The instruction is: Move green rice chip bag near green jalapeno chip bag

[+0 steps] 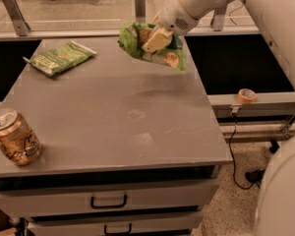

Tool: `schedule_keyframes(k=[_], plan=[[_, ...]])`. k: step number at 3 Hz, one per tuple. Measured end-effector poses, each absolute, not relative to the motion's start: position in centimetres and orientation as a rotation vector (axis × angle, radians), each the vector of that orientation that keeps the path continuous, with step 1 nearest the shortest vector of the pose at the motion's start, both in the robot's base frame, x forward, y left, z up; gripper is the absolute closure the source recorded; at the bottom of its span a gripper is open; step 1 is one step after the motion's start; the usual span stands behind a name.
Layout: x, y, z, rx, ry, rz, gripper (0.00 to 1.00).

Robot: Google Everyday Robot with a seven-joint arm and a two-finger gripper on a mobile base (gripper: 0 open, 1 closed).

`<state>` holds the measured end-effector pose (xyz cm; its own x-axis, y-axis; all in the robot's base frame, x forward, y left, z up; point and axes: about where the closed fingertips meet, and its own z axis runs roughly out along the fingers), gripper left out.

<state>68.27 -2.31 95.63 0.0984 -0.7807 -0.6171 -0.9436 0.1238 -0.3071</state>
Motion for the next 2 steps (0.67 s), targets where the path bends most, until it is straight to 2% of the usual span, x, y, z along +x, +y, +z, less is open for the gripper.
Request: schedule_keyframes(k=[2], plan=[[67.9,7.3,93.9,-1.778,1.543,0.445,1.00]])
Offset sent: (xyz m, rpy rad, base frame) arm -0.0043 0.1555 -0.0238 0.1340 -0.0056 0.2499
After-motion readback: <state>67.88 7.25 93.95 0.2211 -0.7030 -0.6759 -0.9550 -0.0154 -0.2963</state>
